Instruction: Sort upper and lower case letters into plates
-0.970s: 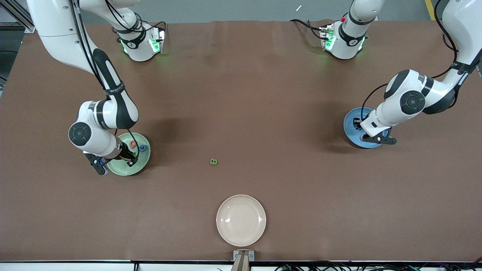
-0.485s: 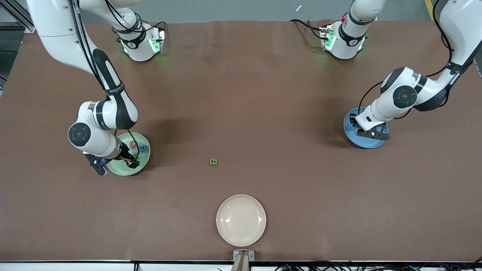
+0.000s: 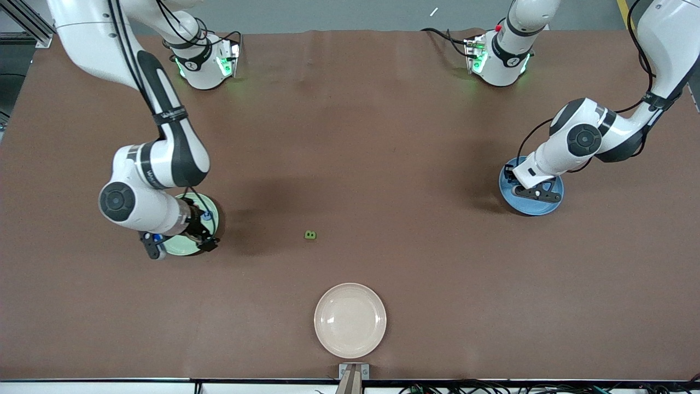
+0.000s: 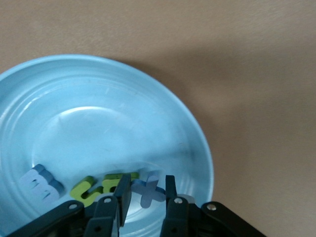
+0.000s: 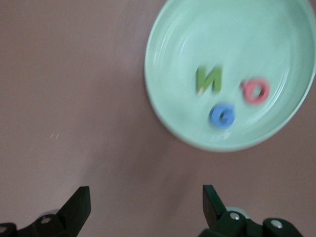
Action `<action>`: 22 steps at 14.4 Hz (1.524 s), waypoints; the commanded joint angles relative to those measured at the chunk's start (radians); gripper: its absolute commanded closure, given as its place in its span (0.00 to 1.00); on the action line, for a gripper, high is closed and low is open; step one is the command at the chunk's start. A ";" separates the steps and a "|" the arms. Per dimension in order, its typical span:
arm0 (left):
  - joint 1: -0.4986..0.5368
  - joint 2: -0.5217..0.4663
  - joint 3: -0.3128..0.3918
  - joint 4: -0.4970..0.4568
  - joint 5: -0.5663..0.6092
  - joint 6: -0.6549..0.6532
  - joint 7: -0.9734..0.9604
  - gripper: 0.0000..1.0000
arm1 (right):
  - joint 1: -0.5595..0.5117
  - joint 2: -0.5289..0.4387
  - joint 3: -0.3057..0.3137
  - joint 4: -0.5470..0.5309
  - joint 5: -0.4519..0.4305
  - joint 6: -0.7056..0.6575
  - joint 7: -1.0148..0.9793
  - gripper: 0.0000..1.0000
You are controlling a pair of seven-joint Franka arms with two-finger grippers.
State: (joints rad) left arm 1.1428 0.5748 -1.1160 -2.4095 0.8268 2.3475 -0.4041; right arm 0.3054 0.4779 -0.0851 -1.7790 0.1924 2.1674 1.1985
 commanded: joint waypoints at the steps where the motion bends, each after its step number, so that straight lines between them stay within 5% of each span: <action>1: 0.012 0.034 0.013 -0.008 0.060 0.018 -0.041 0.85 | 0.090 0.016 -0.005 0.029 0.036 0.054 0.262 0.00; 2: 0.012 0.033 0.013 -0.008 0.060 0.018 -0.042 0.84 | 0.115 0.036 -0.005 0.039 0.035 0.071 0.353 0.00; 3: 0.012 0.031 0.013 -0.005 0.060 0.018 -0.042 0.72 | 0.133 0.054 -0.005 0.049 0.035 0.075 0.410 0.00; 5: 0.012 0.030 0.010 0.006 0.060 0.018 -0.033 0.20 | 0.161 0.090 -0.005 0.061 0.036 0.081 0.487 0.00; 6: 0.012 0.022 0.007 0.015 0.058 0.018 -0.032 0.04 | 0.167 0.111 -0.004 0.070 0.038 0.103 0.527 0.00; 14: 0.003 0.025 -0.002 0.138 0.043 -0.005 -0.035 0.01 | 0.250 0.261 -0.004 0.214 0.032 0.141 0.800 0.00; 22: 0.005 0.043 0.002 0.203 -0.006 -0.031 -0.024 0.01 | 0.337 0.324 -0.010 0.260 -0.042 0.149 0.828 0.01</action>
State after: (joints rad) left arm 1.1532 0.5996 -1.1081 -2.2515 0.8537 2.3518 -0.4308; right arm 0.6268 0.7807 -0.0836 -1.5445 0.1801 2.3207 2.0047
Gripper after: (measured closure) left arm 0.004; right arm 0.004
